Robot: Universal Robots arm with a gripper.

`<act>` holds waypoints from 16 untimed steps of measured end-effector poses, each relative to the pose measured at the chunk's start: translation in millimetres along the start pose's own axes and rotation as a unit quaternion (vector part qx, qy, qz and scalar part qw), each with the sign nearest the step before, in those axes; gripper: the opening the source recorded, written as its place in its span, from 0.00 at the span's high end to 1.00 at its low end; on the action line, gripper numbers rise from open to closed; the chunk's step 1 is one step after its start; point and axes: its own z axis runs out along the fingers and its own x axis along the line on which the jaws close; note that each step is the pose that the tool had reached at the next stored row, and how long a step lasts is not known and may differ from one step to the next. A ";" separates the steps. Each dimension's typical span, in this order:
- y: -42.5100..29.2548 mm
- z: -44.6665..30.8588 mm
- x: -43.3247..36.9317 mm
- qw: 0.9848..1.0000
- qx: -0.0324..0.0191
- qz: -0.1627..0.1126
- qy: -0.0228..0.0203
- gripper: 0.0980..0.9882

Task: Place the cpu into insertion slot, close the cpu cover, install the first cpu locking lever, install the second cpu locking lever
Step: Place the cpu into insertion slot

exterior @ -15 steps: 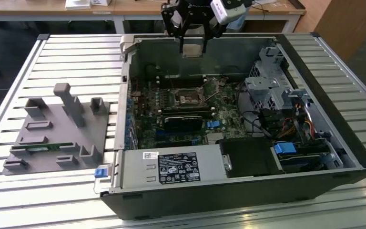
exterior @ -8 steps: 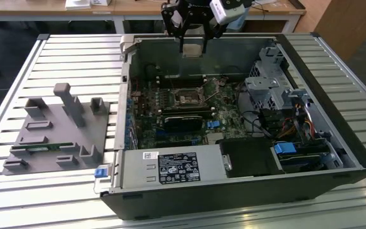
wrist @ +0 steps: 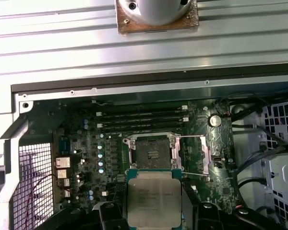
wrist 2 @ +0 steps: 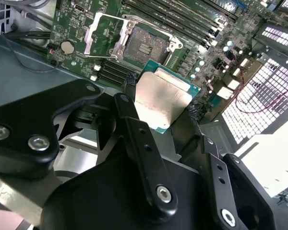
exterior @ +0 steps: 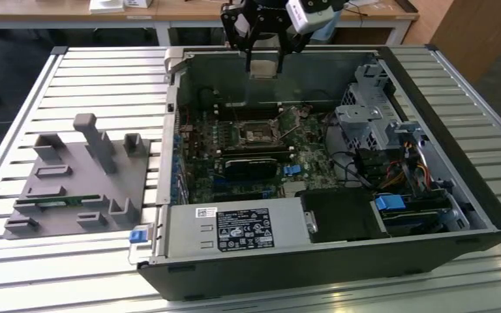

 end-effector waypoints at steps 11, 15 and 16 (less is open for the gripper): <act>0.0 0.1 0.0 1.000 0.000 0.020 -0.002 0.51; 0.0 0.1 0.0 1.000 -0.001 0.026 -0.002 0.51; 0.0 0.1 0.0 1.000 -0.001 0.028 -0.003 0.51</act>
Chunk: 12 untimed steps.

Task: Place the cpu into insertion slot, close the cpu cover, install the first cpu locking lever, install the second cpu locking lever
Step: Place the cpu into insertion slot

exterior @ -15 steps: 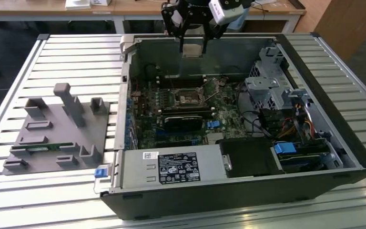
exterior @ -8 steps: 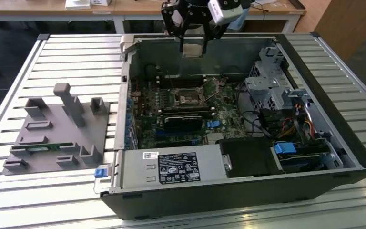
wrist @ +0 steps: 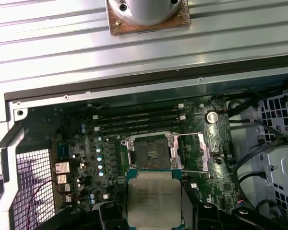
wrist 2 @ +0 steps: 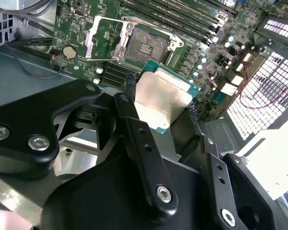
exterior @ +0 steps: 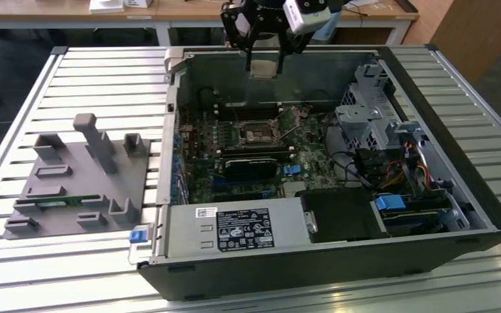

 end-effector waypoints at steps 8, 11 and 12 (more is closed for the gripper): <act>0.0 0.0 0.0 1.000 0.000 0.012 -0.001 0.51; 0.0 0.1 0.0 1.000 0.000 0.016 -0.001 0.51; 0.0 0.1 0.0 1.000 0.000 0.017 -0.002 0.51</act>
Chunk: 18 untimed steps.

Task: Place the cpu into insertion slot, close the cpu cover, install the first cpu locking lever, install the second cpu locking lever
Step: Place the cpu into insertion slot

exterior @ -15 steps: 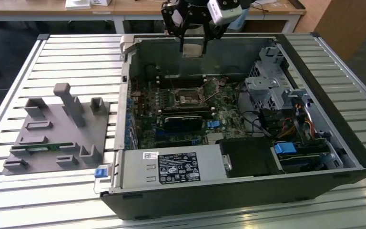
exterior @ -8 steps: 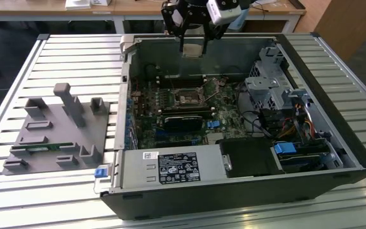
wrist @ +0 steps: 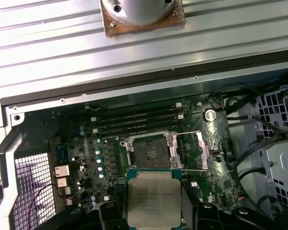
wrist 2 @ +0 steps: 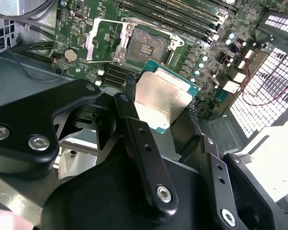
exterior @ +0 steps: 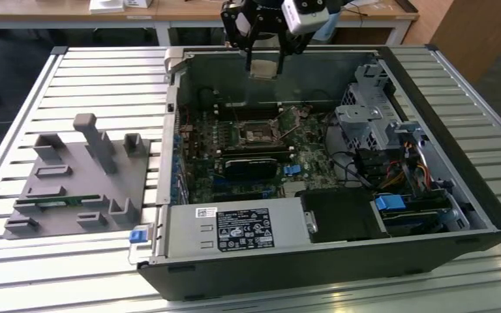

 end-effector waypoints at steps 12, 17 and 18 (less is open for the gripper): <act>0.0 0.1 0.0 1.000 0.000 0.024 -0.002 0.51; 0.0 0.1 0.0 0.999 -0.001 0.036 -0.003 0.51; 0.0 0.1 0.0 0.999 -0.001 0.039 -0.003 0.51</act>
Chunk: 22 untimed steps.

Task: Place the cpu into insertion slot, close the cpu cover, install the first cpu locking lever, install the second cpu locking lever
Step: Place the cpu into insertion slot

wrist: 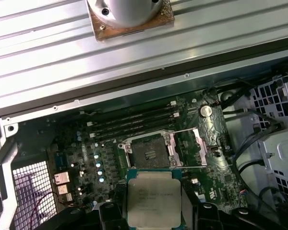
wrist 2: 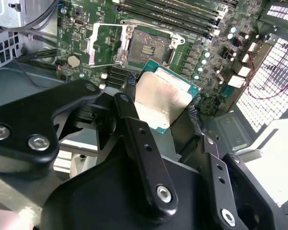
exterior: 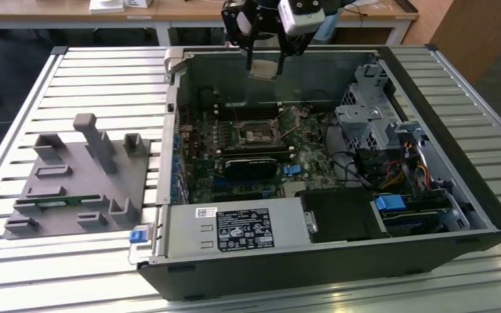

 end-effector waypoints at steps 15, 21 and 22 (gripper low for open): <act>0.0 0.1 0.0 0.999 -0.001 0.034 -0.003 0.51; 0.0 0.1 0.0 0.999 -0.001 0.046 -0.004 0.51; 0.0 0.1 0.0 0.999 -0.001 0.049 -0.004 0.51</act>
